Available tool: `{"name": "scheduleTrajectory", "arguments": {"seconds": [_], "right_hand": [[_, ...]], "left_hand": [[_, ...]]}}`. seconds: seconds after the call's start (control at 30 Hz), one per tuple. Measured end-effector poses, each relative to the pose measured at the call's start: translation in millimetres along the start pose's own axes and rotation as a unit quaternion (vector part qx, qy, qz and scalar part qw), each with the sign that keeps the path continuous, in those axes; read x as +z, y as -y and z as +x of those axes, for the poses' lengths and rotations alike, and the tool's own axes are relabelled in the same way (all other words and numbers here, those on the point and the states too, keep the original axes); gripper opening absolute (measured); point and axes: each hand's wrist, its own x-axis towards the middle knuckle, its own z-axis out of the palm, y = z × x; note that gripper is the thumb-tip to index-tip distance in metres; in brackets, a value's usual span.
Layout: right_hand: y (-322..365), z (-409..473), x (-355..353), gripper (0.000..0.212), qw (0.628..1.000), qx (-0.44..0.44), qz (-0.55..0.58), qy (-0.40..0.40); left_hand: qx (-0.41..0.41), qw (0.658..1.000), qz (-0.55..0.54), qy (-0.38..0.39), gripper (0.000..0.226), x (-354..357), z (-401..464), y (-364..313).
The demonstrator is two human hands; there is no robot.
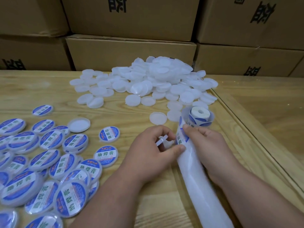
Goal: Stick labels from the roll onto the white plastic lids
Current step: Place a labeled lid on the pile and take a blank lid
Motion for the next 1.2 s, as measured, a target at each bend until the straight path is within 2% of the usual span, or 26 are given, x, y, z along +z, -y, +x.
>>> {"name": "scheduleTrajectory", "arguments": {"seconds": [0.07,0.13,0.23,0.33,0.43,0.5,0.6,0.7,0.9,1.2], "right_hand": [[6.0,0.7,-4.9,0.071,0.997,0.005,0.005,0.076],[12.0,3.4,-8.4,0.056,0.989,-0.008,-0.031,0.145],[11.9,6.1,-13.1,0.051,0.979,-0.041,-0.074,0.188],[8.3,4.2,-16.0,0.034,0.977,-0.09,-0.066,0.181],[1.3,2.1,-13.6,0.012,0.982,-0.134,-0.042,0.125],[-1.3,-0.7,-8.6,0.007,0.98,-0.161,-0.036,0.109],[-2.9,-3.4,-4.9,0.007,0.975,-0.174,-0.042,0.133],[-1.4,-1.4,-7.0,0.004,0.977,-0.151,-0.039,0.146],[-0.4,-0.7,-10.3,0.01,0.979,-0.131,-0.031,0.156],[-1.5,0.8,-14.3,0.041,0.983,-0.118,0.003,0.138]], "left_hand": [[-0.003,1.0,-0.001,-0.011,0.022,0.1,0.9,-0.8],[-0.011,1.0,-0.008,-0.023,0.019,-1.1,1.9,-1.0],[-0.019,0.999,-0.031,-0.027,0.016,-1.8,2.7,-0.4],[-0.023,0.999,-0.042,-0.022,0.014,-0.6,2.8,-1.7],[-0.029,0.999,-0.037,-0.023,0.013,-0.1,3.2,-1.8],[-0.03,0.999,-0.03,-0.024,0.01,0.1,3.1,-1.2],[-0.03,0.999,-0.032,-0.029,0.012,1.1,2.6,-1.3],[-0.021,0.999,-0.025,-0.034,0.017,1.8,3.0,-2.7],[-0.014,0.998,-0.033,-0.049,0.013,1.5,4.0,-2.5],[-0.052,0.971,-0.147,-0.18,0.029,-5.9,9.7,-2.4]]}}
